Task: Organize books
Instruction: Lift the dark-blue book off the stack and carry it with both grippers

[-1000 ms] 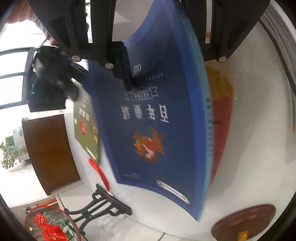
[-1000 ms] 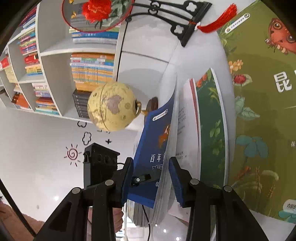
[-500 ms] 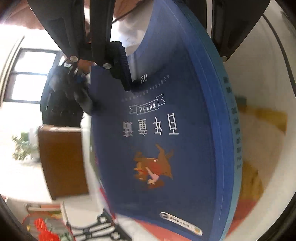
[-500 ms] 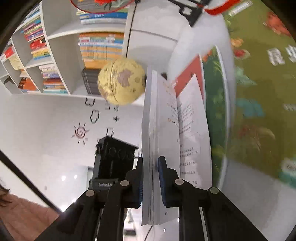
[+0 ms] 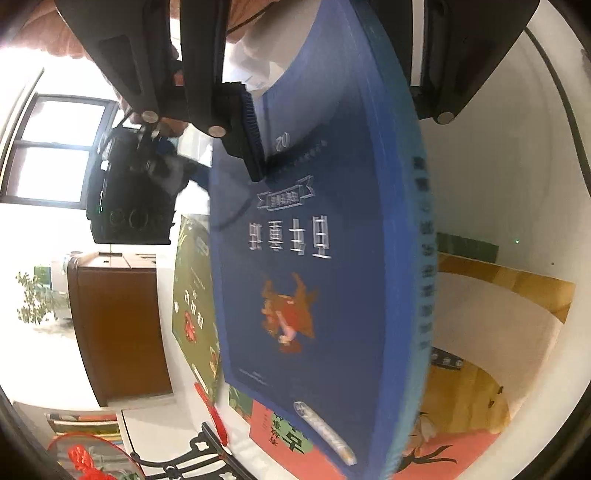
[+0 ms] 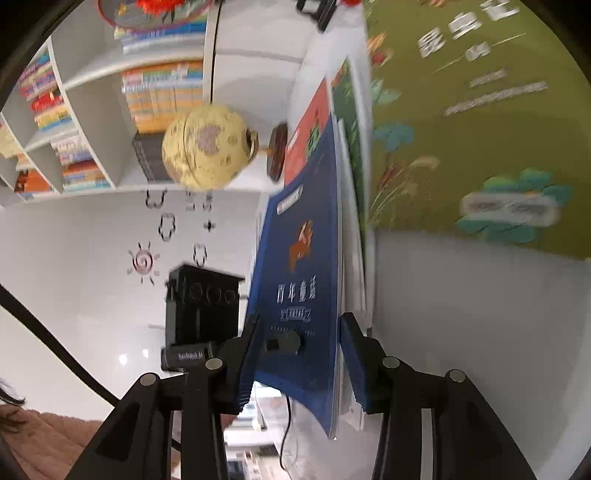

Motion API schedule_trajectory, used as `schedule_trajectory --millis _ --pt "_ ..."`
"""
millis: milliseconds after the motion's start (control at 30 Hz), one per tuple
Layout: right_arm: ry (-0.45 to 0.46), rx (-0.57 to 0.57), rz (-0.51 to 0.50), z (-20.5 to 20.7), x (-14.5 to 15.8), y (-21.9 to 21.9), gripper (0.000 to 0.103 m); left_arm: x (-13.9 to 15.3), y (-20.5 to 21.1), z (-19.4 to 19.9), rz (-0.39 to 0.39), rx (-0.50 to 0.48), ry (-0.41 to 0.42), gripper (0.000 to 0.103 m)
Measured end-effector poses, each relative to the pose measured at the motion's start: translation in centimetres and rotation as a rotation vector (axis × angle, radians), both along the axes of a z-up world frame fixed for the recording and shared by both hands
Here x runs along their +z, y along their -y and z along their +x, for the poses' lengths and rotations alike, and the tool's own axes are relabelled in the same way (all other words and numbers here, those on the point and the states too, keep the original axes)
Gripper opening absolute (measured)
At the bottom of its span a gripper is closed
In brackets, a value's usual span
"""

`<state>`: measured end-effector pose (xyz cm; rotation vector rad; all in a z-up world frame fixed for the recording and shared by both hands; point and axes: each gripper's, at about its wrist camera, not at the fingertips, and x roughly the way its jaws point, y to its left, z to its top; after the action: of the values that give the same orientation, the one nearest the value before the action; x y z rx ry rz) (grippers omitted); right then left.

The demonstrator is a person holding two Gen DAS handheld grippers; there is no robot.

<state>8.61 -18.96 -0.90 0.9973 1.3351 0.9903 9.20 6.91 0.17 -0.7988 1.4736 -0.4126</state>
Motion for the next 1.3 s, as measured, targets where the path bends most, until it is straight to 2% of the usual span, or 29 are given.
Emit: schedule_trajectory --millis 100,133,167,233,300,333,400,467,500,567,633,733,800,1000,1300 --pt "0.026 0.017 0.02 -0.3 0.5 -1.1 0.04 0.2 0.7 -0.3 0.004 -0.02 -0.002 0.038" --pt "0.033 0.009 0.012 -0.6 0.5 -1.1 0.035 0.3 0.8 -0.3 0.014 -0.027 -0.006 0.039" --pt "0.044 0.003 -0.025 -0.7 0.6 -1.3 0.021 0.5 1.0 -0.2 0.029 -0.031 -0.009 0.04" --pt "0.079 0.009 -0.105 -1.1 0.8 -1.2 0.008 1.3 0.2 -0.2 0.1 -0.007 0.004 0.04" --pt "0.101 0.003 -0.134 -1.6 1.3 -0.9 0.008 2.4 -1.4 -0.6 0.173 0.062 0.038 0.038" --pt "0.118 0.0 -0.154 -2.0 1.7 -0.7 0.008 2.9 -1.8 -0.8 0.181 0.081 0.063 0.037" --pt "0.122 -0.002 -0.172 -2.5 2.0 -0.7 0.008 3.8 -1.6 -0.9 0.211 0.067 0.126 0.02" --pt "0.129 -0.005 -0.222 -2.8 2.2 -0.9 0.008 5.2 0.0 -1.0 0.338 0.001 0.198 0.015" --pt "0.132 -0.007 -0.241 -2.9 2.2 -1.0 0.008 5.5 0.6 -1.0 0.378 -0.022 0.218 0.014" --pt "0.141 -0.016 -0.278 -3.0 2.7 -1.2 0.008 6.4 2.7 -1.3 0.519 -0.105 0.28 0.014" --pt "0.209 -0.001 -0.333 -3.4 4.4 -1.9 0.008 6.9 3.4 -1.7 0.596 -0.143 0.322 0.014" --pt "0.352 0.038 -0.375 -4.2 7.5 -2.9 0.008 7.9 2.6 -2.0 0.579 -0.109 0.352 0.014" --pt "0.403 0.039 -0.373 -4.6 8.9 -3.1 0.008 9.0 1.8 -2.3 0.563 -0.089 0.377 0.014" --pt "0.451 0.018 -0.334 -5.0 11.3 -4.2 0.008 11.5 0.5 -2.6 0.571 -0.047 0.427 0.014" --pt "0.567 0.038 -0.27 -5.3 16.1 -9.1 0.009 16.2 -5.2 -4.0 0.56 0.055 0.502 0.015"
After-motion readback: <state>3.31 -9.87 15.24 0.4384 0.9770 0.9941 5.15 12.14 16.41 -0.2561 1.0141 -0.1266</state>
